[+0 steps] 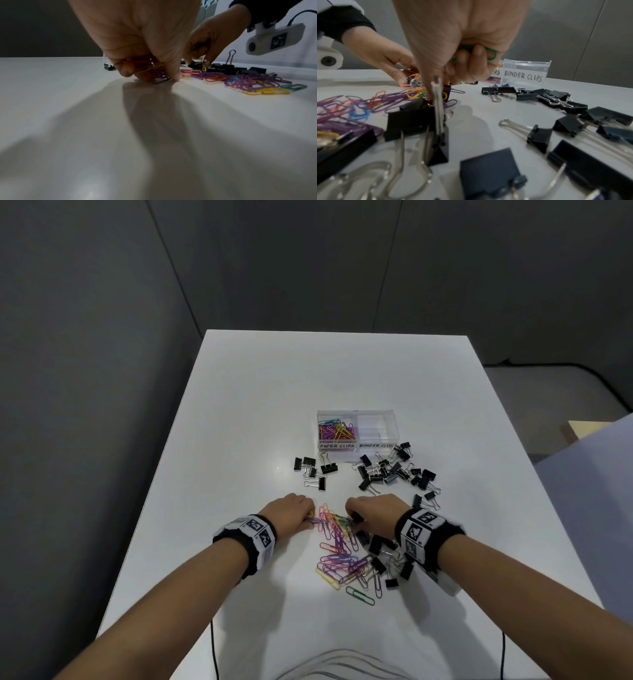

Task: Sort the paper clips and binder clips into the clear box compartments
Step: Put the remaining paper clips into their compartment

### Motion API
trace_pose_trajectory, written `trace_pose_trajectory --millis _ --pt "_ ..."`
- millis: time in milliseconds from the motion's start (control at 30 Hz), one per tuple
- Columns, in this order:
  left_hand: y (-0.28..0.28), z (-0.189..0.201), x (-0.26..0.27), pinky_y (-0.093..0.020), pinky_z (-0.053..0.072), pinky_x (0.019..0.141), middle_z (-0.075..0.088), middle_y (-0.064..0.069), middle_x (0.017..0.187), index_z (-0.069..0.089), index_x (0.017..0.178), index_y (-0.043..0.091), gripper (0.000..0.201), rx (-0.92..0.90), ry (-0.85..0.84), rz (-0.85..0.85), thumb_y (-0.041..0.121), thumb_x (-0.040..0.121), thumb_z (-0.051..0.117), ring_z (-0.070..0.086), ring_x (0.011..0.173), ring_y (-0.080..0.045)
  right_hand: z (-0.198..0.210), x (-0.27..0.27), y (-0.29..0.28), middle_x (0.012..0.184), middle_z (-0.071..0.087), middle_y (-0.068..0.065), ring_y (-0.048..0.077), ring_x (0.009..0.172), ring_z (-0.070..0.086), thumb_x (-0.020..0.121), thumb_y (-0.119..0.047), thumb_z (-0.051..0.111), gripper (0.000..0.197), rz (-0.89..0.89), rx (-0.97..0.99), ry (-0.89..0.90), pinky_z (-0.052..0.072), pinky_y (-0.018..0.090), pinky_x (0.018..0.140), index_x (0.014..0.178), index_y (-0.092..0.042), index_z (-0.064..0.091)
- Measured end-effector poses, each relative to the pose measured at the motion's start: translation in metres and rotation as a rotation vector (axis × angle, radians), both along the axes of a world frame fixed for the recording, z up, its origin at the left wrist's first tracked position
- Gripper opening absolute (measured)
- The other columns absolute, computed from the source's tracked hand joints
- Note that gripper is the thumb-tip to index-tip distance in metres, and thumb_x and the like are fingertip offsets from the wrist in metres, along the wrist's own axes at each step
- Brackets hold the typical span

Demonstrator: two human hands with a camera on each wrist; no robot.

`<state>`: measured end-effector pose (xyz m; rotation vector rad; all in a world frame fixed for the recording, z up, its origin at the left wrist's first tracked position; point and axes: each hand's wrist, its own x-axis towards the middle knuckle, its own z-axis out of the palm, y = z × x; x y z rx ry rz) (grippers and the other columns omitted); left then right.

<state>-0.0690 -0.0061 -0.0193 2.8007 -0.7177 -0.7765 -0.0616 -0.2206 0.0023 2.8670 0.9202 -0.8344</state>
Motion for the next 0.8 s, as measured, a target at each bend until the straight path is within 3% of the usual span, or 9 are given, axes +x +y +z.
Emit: trace_pose_trajectory --millis 133,333,500,567,667,800 --pt "-0.001 0.004 0.0 -0.036 0.04 0.092 0.054 -0.015 0.123 0.048 0.12 0.004 0.032 -0.023 0.082 0.056 0.026 0.096 0.049 0.051 0.112 -0.03 0.005 0.003 -0.006 0.117 0.059 0.006 0.027 0.1 0.06 0.09 -0.029 0.058 0.033 -0.097 0.023 0.062 0.045 0.032 0.079 0.115 -0.013 0.045" --pt "-0.002 0.007 0.002 -0.035 0.04 0.092 0.049 -0.016 0.125 0.049 0.121 0.002 0.034 -0.025 0.091 0.084 0.027 0.099 0.043 0.052 0.111 -0.03 0.003 0.008 -0.019 0.111 0.06 0.006 0.017 0.082 0.049 0.086 -0.038 0.063 0.03 -0.258 0.057 0.154 0.037 0.027 0.07 0.096 -0.018 0.043" --pt "-0.005 0.01 0.004 -0.033 0.04 0.091 0.056 -0.016 0.121 0.05 0.119 0.003 0.03 -0.074 0.077 0.136 0.022 0.101 0.036 0.053 0.112 -0.03 0.004 0.011 -0.029 0.11 0.064 0.009 0.024 0.089 0.058 0.098 -0.032 0.043 0.025 -0.308 0.053 0.119 0.037 0.027 0.07 0.11 -0.011 0.049" --pt "-0.006 0.01 0.004 -0.032 0.039 0.094 0.055 -0.015 0.125 0.049 0.122 0.005 0.03 -0.103 0.094 0.164 0.021 0.101 0.034 0.054 0.114 -0.029 0.006 0.012 -0.033 0.102 0.065 0.011 0.024 0.082 0.06 0.1 -0.029 0.037 0.026 -0.332 0.059 0.069 0.038 0.027 0.064 0.113 -0.009 0.047" --pt "-0.007 0.011 0.005 -0.03 0.039 0.095 0.054 -0.014 0.128 0.046 0.125 0.006 0.03 -0.1 0.123 0.184 0.018 0.101 0.033 0.054 0.113 -0.028 0.008 0.016 -0.04 0.081 0.056 0.005 0.017 0.061 0.05 0.101 -0.022 0.033 0.024 -0.408 0.08 0.021 0.034 0.02 0.048 0.119 -0.011 0.045" --pt "-0.011 0.016 0.005 -0.033 0.043 0.089 0.06 -0.016 0.12 0.041 0.127 0.008 0.03 -0.051 0.125 0.196 0.014 0.099 0.033 0.058 0.106 -0.031 0.013 0.015 -0.037 0.071 0.05 -0.001 0.019 0.064 0.047 0.099 -0.016 0.032 0.022 -0.41 0.056 0.017 0.033 0.025 0.051 0.114 -0.012 0.048"
